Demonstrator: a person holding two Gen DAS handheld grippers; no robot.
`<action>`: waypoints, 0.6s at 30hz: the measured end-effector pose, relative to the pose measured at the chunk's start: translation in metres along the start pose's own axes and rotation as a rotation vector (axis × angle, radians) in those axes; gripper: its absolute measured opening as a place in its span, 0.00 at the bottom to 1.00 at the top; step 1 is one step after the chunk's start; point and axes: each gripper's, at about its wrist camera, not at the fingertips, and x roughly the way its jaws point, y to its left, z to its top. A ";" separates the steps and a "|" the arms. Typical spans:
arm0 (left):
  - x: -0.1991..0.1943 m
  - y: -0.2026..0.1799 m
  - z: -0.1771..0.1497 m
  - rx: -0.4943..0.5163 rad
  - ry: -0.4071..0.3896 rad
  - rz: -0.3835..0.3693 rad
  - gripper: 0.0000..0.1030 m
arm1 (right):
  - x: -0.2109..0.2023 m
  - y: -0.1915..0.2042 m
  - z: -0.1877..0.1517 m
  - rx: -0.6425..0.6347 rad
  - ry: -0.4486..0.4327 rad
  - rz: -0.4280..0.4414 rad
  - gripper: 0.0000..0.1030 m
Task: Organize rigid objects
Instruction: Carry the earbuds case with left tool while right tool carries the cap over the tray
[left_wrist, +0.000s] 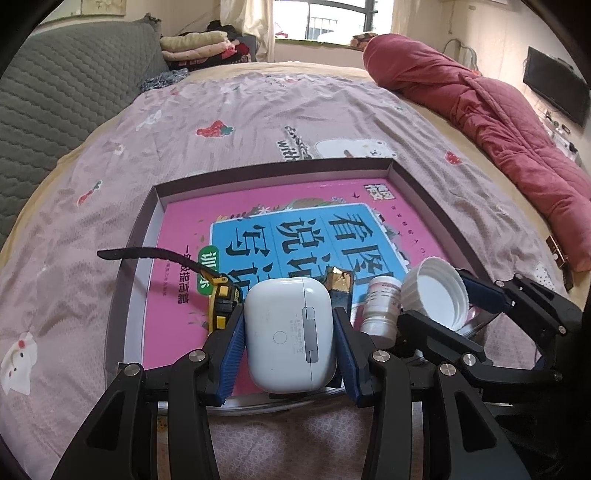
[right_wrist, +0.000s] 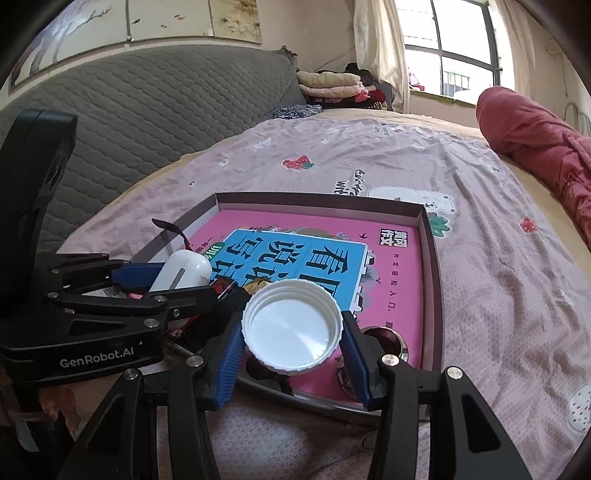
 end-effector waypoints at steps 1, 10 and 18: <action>0.001 0.001 0.000 -0.001 0.002 0.000 0.46 | 0.001 0.001 0.000 -0.002 0.002 0.002 0.49; 0.003 0.004 0.000 -0.014 0.006 -0.005 0.46 | 0.002 0.003 -0.001 -0.012 0.002 -0.006 0.49; 0.005 0.005 -0.001 -0.030 0.004 -0.009 0.46 | 0.001 -0.003 -0.002 0.003 0.002 -0.022 0.49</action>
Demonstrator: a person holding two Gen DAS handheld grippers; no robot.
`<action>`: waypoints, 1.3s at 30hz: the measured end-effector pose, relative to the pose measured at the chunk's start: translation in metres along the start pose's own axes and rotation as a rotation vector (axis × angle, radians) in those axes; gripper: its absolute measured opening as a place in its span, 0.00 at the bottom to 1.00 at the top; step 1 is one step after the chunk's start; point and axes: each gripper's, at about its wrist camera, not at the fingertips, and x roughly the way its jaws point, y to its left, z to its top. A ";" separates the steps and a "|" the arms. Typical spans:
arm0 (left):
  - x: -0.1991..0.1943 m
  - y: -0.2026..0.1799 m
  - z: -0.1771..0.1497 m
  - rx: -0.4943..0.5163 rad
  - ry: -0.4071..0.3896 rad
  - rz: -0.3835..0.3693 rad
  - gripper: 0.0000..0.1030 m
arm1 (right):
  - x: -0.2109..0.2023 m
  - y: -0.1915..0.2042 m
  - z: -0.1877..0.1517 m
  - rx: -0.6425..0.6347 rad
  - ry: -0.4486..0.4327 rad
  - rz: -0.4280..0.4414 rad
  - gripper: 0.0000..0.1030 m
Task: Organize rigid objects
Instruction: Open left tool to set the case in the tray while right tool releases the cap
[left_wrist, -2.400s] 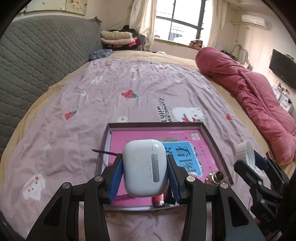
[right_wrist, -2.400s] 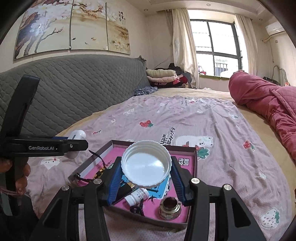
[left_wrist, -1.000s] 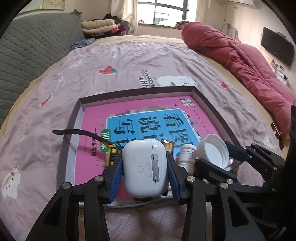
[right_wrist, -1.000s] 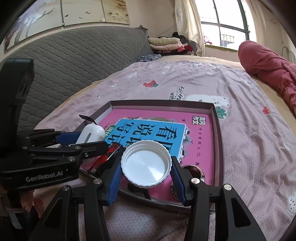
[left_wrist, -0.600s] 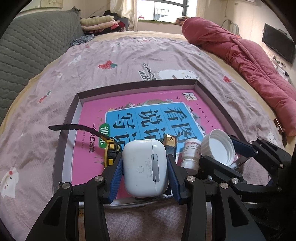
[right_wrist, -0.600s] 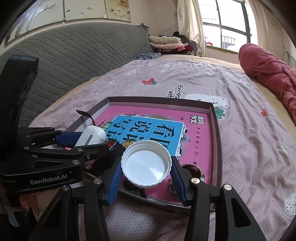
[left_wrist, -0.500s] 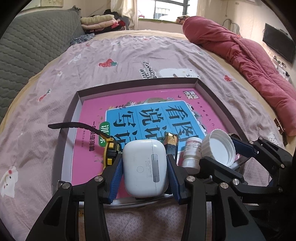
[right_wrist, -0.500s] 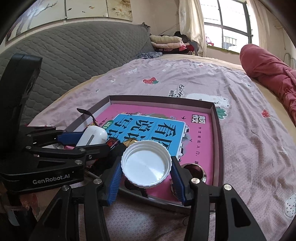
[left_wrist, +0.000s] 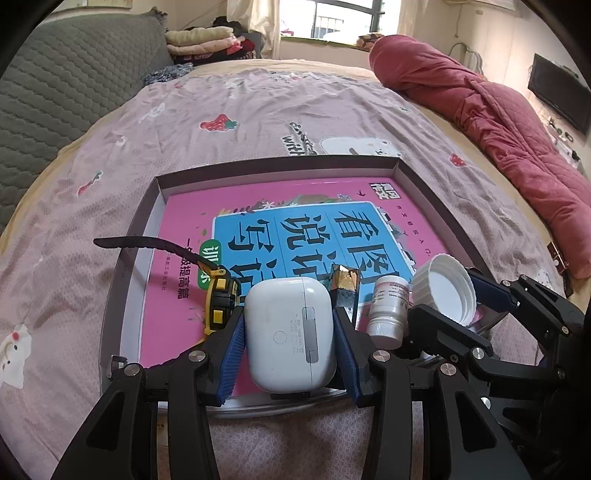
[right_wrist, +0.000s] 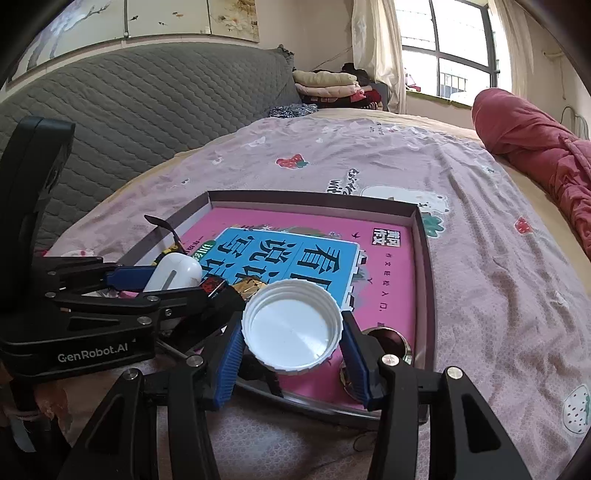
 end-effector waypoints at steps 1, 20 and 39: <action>0.000 0.000 0.000 -0.003 0.001 -0.002 0.46 | 0.000 0.000 0.000 0.000 0.001 0.004 0.49; 0.003 0.003 0.003 -0.031 0.001 -0.017 0.46 | 0.006 0.006 -0.001 -0.015 0.024 -0.007 0.50; -0.007 0.005 0.007 -0.034 -0.035 -0.030 0.49 | -0.009 0.005 0.004 -0.012 -0.042 -0.001 0.52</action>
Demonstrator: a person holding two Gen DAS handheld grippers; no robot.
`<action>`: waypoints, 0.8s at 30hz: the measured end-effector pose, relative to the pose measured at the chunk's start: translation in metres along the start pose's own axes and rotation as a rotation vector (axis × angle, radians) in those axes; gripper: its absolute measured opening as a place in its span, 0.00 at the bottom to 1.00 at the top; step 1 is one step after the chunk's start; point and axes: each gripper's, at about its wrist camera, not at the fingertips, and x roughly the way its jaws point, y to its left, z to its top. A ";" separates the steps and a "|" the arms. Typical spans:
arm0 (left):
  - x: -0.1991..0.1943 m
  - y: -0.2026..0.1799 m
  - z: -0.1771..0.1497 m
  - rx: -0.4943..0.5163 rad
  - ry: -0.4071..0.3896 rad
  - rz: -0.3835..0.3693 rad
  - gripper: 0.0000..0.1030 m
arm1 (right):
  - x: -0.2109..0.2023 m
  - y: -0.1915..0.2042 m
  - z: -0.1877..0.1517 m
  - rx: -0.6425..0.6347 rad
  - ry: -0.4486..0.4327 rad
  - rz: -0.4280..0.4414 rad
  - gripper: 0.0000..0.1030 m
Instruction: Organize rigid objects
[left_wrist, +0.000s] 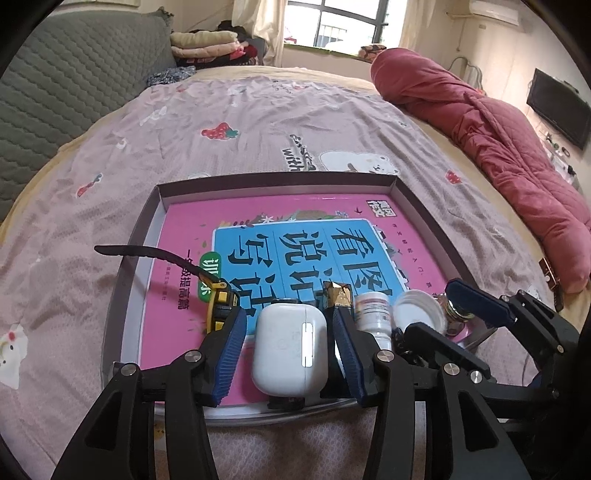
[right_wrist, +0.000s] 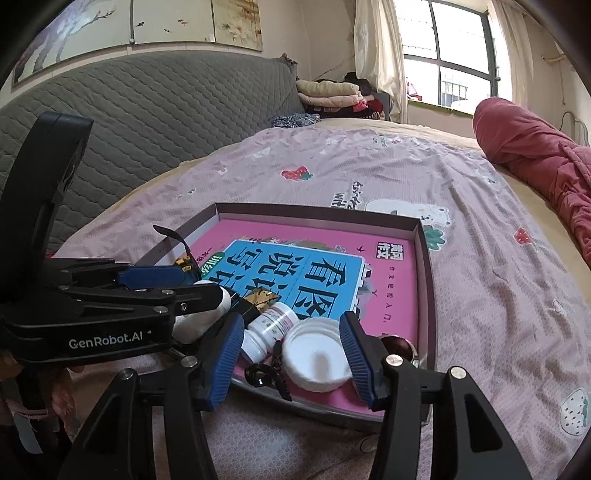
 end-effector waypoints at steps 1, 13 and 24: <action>-0.002 0.000 0.000 0.000 -0.002 0.000 0.50 | -0.001 -0.001 0.001 0.004 -0.002 0.002 0.52; -0.026 0.007 -0.001 -0.016 -0.037 0.018 0.62 | -0.018 -0.007 0.004 0.065 -0.036 -0.055 0.52; -0.061 0.010 -0.015 -0.010 -0.062 0.027 0.72 | -0.043 0.005 0.004 0.075 -0.042 -0.146 0.53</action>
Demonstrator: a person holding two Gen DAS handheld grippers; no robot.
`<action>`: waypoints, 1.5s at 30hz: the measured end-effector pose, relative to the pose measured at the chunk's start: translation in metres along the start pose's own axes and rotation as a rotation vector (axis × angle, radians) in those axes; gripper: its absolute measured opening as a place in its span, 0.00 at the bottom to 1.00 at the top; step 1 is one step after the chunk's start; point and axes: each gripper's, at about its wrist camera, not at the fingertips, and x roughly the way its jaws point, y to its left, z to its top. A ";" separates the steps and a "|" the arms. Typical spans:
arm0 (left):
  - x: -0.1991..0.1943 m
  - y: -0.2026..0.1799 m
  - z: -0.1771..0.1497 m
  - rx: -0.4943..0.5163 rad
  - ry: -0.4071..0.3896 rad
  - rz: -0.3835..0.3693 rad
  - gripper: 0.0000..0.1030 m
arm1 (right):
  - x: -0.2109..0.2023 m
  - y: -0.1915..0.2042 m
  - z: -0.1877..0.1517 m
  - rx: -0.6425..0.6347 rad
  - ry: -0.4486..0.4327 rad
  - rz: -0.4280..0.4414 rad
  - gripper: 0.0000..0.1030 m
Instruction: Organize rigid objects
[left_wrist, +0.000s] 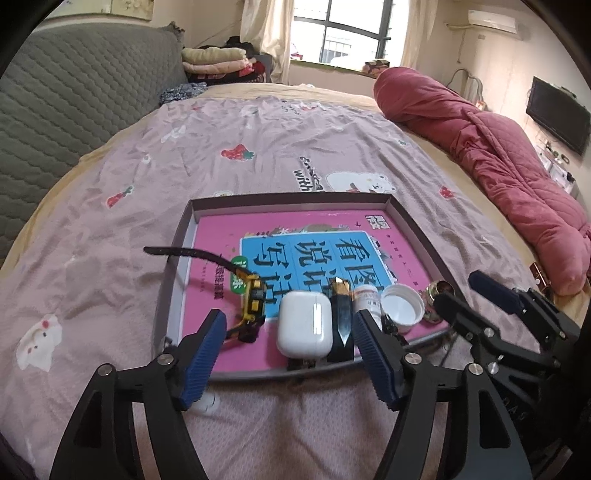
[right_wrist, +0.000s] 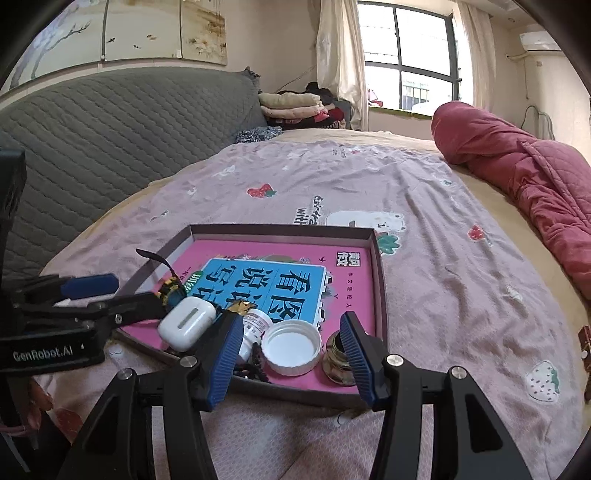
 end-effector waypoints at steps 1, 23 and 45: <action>-0.004 0.001 -0.002 -0.002 -0.006 0.007 0.72 | -0.004 0.002 0.000 -0.002 -0.003 -0.002 0.53; -0.055 0.006 -0.049 -0.019 -0.005 0.107 0.73 | -0.057 0.043 -0.039 -0.001 0.049 -0.039 0.54; -0.035 0.003 -0.084 -0.022 0.073 0.101 0.73 | -0.045 0.046 -0.064 -0.017 0.093 -0.077 0.54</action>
